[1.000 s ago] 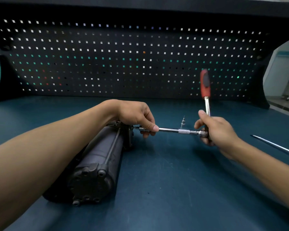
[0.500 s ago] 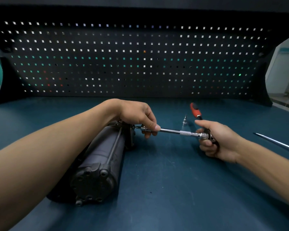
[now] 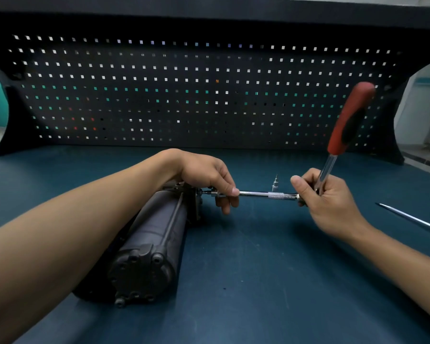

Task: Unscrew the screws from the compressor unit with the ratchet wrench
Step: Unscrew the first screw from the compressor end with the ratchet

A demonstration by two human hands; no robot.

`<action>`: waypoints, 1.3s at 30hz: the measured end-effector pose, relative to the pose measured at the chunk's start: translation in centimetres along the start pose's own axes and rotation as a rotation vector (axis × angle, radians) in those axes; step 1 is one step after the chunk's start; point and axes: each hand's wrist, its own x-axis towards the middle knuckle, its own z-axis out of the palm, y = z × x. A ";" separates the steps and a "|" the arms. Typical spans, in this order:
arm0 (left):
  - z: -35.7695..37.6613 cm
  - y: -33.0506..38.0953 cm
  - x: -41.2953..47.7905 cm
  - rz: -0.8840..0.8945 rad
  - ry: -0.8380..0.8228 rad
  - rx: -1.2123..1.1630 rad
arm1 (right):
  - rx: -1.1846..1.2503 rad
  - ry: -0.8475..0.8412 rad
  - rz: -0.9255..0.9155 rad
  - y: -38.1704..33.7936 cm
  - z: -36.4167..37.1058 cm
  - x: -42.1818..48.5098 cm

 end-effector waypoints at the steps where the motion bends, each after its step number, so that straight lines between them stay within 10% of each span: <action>1: -0.1 -0.1 0.0 0.000 -0.003 -0.003 | -0.015 0.012 -0.010 0.1 0.0 0.1; 6: -0.1 -0.4 0.0 0.004 0.024 -0.006 | -0.008 0.003 0.098 0.0 0.2 0.7; 15: -0.1 -0.1 0.1 -0.014 0.082 0.051 | 0.286 -0.288 0.907 -1.2 -0.2 1.8; 26: 0.0 -0.2 0.2 -0.023 0.103 0.053 | 0.358 -0.436 1.194 -1.9 -0.8 2.1; 33: 0.0 0.0 0.1 -0.025 0.079 0.076 | 0.314 -0.317 1.045 -1.4 -0.1 1.6; 39: 0.0 0.2 0.0 -0.024 0.020 0.097 | 0.042 -0.043 0.424 -0.4 0.4 1.3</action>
